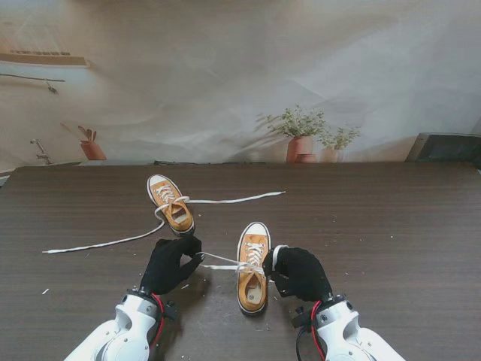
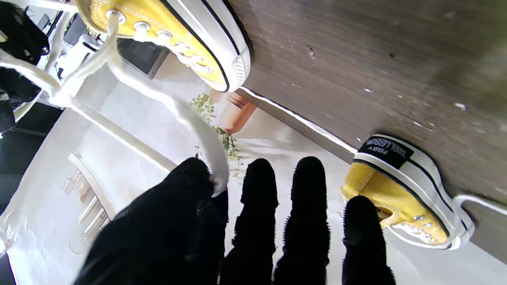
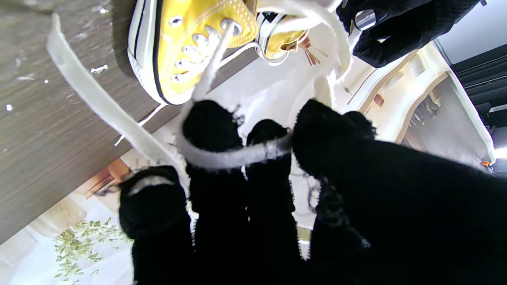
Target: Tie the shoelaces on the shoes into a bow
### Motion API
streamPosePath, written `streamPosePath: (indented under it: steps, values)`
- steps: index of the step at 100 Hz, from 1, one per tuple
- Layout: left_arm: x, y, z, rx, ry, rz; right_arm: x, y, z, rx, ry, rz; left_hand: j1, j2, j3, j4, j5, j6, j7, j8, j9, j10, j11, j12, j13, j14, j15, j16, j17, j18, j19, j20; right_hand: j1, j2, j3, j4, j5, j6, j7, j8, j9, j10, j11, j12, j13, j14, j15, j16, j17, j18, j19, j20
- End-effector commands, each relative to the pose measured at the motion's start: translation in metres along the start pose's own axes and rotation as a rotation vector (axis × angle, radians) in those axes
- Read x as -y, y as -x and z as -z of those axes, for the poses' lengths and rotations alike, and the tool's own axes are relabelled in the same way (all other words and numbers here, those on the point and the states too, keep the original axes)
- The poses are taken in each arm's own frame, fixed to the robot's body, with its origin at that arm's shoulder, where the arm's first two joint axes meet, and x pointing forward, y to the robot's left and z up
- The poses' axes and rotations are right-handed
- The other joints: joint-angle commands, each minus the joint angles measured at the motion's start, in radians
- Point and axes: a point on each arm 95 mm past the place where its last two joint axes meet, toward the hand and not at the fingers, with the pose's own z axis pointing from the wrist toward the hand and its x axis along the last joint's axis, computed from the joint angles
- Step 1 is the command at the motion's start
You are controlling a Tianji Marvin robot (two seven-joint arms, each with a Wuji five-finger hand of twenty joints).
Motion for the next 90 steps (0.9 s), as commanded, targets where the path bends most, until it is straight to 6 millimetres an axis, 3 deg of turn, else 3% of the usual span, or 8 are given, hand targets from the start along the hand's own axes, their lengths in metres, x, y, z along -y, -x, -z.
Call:
streamPosePath:
  steps: [1, 42, 57, 77, 90]
  values:
    - [0.006, 0.003, -0.001, 0.003, -0.004, -0.029, 0.000, 0.003, 0.001, 0.008, -0.007, 0.011, 0.037, 0.025, 0.029, 0.021, -0.018, -0.027, 0.045, 0.030, -0.022, 0.001, 0.001, 0.012, -0.028, 0.005, 0.011, 0.020, -0.005, 0.021, 0.010, 0.010, 0.022, -0.026, 0.064, 0.003, 0.029, -0.002, 0.007, 0.037, 0.048, -0.008, 0.058, 0.029, 0.064, 0.022, 0.066, 0.000, 0.017, 0.000, 0.050, -0.007]
    - [0.016, 0.006, 0.003, 0.027, 0.009, -0.130, -0.001, 0.012, -0.001, 0.040, 0.006, 0.025, 0.050, 0.042, 0.026, 0.018, -0.014, -0.014, 0.036, 0.027, -0.027, 0.015, -0.003, 0.013, -0.032, 0.019, 0.009, 0.016, -0.004, 0.021, 0.027, 0.006, 0.019, -0.042, 0.084, 0.004, 0.042, 0.004, -0.002, 0.050, 0.060, 0.001, 0.061, 0.034, 0.081, 0.023, 0.080, -0.001, 0.040, 0.003, 0.066, -0.011]
    - [0.017, 0.007, 0.007, 0.065, 0.022, -0.151, -0.001, 0.020, -0.004, 0.064, 0.003, -0.009, 0.061, 0.057, 0.016, 0.017, -0.020, 0.000, 0.034, 0.036, -0.034, 0.025, 0.002, 0.017, -0.036, 0.026, 0.011, 0.017, -0.004, 0.022, 0.040, 0.008, 0.015, -0.015, 0.055, -0.005, 0.011, 0.012, -0.011, 0.040, 0.051, -0.008, 0.047, 0.025, 0.073, 0.030, 0.071, -0.008, 0.035, 0.002, 0.065, -0.016]
    - [0.018, 0.008, 0.011, 0.096, 0.006, -0.141, 0.005, 0.029, -0.006, 0.087, 0.002, -0.084, 0.063, 0.060, 0.010, 0.032, -0.022, 0.010, 0.032, 0.048, -0.034, 0.031, 0.017, 0.022, -0.037, 0.032, 0.021, 0.022, -0.001, 0.022, 0.054, 0.009, -0.005, 0.091, -0.050, -0.017, -0.033, 0.048, -0.047, -0.156, 0.044, -0.010, 0.018, -0.005, 0.053, 0.067, 0.023, -0.024, -0.012, 0.032, 0.028, -0.024]
    - [0.019, 0.008, 0.013, 0.101, 0.014, -0.134, 0.007, 0.030, -0.005, 0.090, -0.004, -0.096, 0.061, 0.058, 0.006, 0.036, -0.021, 0.008, 0.029, 0.049, -0.033, 0.029, 0.019, 0.021, -0.035, 0.028, 0.022, 0.022, 0.000, 0.021, 0.058, 0.008, -0.035, 0.108, -0.065, -0.019, -0.038, 0.072, -0.097, -0.262, 0.042, 0.007, -0.007, -0.018, 0.041, 0.090, -0.008, -0.026, -0.034, 0.054, 0.005, -0.019]
